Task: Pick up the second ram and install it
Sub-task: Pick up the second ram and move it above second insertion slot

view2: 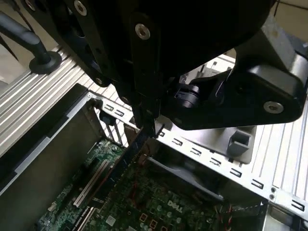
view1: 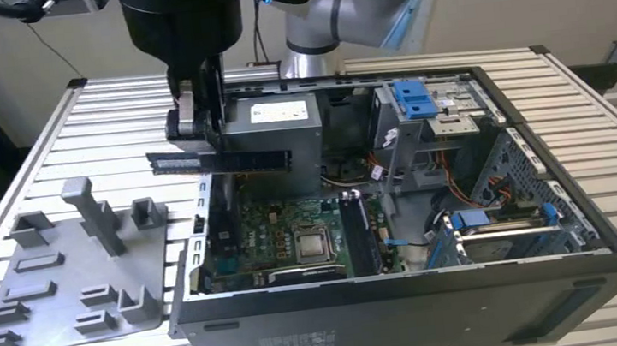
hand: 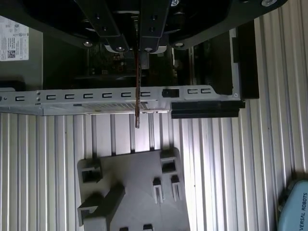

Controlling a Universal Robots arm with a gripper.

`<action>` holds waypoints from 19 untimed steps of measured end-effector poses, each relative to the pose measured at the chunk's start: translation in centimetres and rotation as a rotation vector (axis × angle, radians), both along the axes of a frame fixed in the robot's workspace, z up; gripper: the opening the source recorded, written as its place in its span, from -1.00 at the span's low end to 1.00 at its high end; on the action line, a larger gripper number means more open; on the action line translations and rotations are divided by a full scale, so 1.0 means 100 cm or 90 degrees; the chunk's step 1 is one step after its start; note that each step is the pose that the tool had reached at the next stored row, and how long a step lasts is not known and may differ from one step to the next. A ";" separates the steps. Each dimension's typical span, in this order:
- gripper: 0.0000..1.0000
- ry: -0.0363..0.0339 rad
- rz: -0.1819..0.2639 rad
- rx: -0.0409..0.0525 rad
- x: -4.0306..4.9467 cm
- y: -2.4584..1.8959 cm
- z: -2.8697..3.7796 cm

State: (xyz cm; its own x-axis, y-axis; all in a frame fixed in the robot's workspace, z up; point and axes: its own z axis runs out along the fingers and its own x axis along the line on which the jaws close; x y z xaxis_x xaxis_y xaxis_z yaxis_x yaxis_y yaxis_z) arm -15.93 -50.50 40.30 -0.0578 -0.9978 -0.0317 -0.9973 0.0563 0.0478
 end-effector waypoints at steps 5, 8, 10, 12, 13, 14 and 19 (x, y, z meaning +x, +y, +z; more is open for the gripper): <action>-0.72 0.0015 0.000 0.0000 0.0147 0.0000 0.0000; -0.72 0.0025 0.000 -0.0001 0.0237 0.0000 0.0000; -0.72 0.0031 0.000 0.0000 0.0296 0.0000 0.0000; -0.72 0.0037 0.000 -0.0001 0.0355 0.0000 0.0000; -0.72 0.0040 0.000 0.0000 0.0383 0.0000 0.0000; -0.72 0.0043 0.000 0.0000 0.0415 0.0000 0.0000; -0.72 0.0058 0.000 -0.0001 0.0569 0.0000 0.0000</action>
State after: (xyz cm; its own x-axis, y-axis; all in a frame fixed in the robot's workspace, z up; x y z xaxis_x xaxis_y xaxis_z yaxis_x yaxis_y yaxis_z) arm -10.25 -50.49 40.30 -0.0581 -0.9978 -0.0310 -0.9968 0.0563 0.0569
